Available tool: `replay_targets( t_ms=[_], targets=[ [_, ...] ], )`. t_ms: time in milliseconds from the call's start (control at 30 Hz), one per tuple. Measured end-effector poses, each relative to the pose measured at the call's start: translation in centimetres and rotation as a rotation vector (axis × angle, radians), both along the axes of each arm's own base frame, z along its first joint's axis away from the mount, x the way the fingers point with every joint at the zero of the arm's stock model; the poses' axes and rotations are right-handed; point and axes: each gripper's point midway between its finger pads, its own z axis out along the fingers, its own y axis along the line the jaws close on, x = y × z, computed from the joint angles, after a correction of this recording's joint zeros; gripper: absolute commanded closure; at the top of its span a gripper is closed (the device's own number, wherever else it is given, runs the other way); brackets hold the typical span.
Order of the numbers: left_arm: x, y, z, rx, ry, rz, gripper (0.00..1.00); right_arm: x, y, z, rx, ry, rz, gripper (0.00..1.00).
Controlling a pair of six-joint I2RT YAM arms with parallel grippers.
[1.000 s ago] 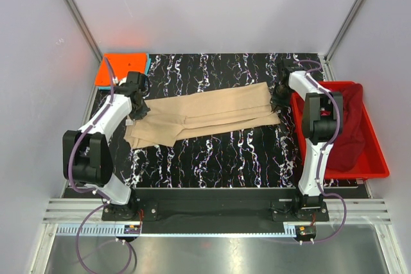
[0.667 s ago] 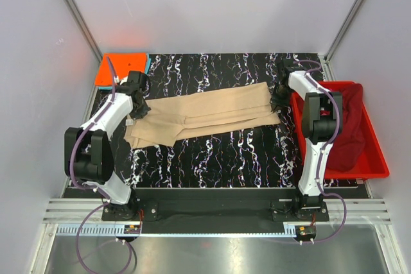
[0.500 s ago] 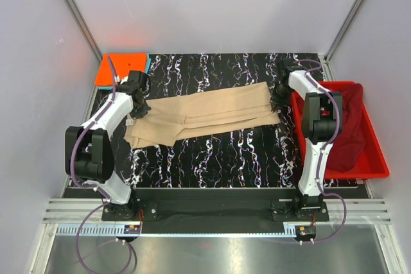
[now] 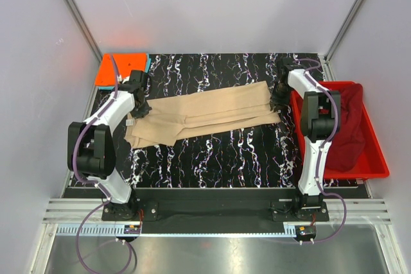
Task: Fold and stack the t-shirts
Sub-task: Fold the tshirt
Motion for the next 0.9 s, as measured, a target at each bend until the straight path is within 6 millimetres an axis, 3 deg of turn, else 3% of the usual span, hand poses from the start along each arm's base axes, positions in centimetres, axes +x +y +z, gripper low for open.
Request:
replay_targets(
  t_ms=[67, 167, 300, 433, 500, 567, 667, 767, 833, 900],
  targets=[
    [0.1, 0.2, 0.0, 0.011, 0.000, -0.007, 0.61, 0.3, -0.1, 0.4, -0.007, 0.000, 0.004, 0.70],
    [0.2, 0.5, 0.3, 0.032, -0.004, -0.023, 0.45, 1.5, -0.2, 1.6, -0.009, -0.038, 0.010, 0.62],
    [0.0, 0.9, 2.2, 0.058, -0.043, -0.046, 0.41, 2.4, -0.1, 3.2, -0.011, -0.079, 0.029, 0.52],
    [-0.5, 0.3, 6.6, 0.044, -0.164, -0.083, 0.46, 1.7, 1.1, 5.6, 0.016, -0.120, 0.057, 0.51],
    [-1.1, -0.8, 8.2, 0.006, -0.230, -0.120, 0.49, 1.0, 3.0, 7.1, 0.048, -0.148, 0.092, 0.51],
    [-2.1, -2.8, 8.4, -0.072, -0.269, -0.189, 0.55, 0.4, 7.0, 8.4, 0.104, -0.199, 0.152, 0.52],
    [-3.8, -6.7, 6.2, -0.203, -0.244, -0.315, 0.56, -1.6, 15.7, 8.8, 0.238, -0.248, 0.272, 0.58],
    [-5.3, -11.3, 3.3, -0.290, -0.160, -0.450, 0.63, -5.1, 23.1, 7.5, 0.347, -0.221, 0.380, 0.75],
    [-5.9, -14.5, 2.3, -0.323, -0.132, -0.537, 0.65, -6.9, 25.4, 6.7, 0.385, -0.189, 0.409, 0.88],
    [-6.4, -17.1, 1.5, -0.341, -0.107, -0.610, 0.69, -7.3, 25.9, 6.0, 0.397, -0.171, 0.399, 0.98]
  ],
)
